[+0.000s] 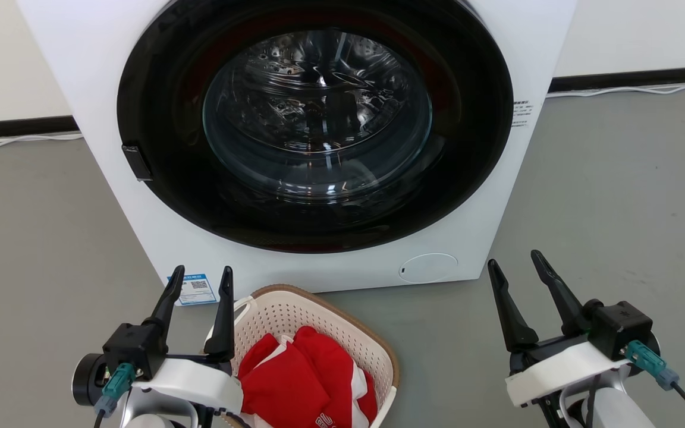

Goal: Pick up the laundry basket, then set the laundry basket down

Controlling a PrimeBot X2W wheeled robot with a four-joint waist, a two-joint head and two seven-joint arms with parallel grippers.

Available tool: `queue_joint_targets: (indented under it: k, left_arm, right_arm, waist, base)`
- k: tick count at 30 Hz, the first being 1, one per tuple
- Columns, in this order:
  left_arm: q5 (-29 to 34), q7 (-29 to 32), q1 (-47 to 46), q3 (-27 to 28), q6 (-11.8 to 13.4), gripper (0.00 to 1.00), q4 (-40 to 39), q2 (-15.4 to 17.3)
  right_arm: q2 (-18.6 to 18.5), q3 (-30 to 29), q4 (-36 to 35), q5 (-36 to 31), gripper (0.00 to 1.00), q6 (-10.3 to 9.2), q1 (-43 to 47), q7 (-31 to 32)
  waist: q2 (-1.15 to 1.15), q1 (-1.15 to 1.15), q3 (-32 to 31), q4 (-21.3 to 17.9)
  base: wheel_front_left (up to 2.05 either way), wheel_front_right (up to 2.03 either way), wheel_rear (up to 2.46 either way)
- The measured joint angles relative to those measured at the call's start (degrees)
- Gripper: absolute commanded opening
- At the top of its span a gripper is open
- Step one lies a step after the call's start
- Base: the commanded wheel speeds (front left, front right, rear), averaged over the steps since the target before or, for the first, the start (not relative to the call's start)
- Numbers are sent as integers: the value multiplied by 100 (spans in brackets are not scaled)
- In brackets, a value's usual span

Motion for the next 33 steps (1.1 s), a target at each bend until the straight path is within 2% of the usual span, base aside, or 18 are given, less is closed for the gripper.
queue_joint_targets:
  k: [18, 33]
  left_arm:
    - [-3, 0, -37, 109, 0, 100, 45, -1]
    - [90, 0, -835, 479, -82, 100, 461, -13]
  right_arm:
    - [7, -29, 40, -41, 100, 0, -2, 0]
    - [-48, -26, -70, 25, 100, 0, -466, -5]
  waist:
    - [0, 0, 171, -55]
    - [0, 0, 1214, -118]
  base:
    - [0, 0, 0]
    - [0, 0, 0]
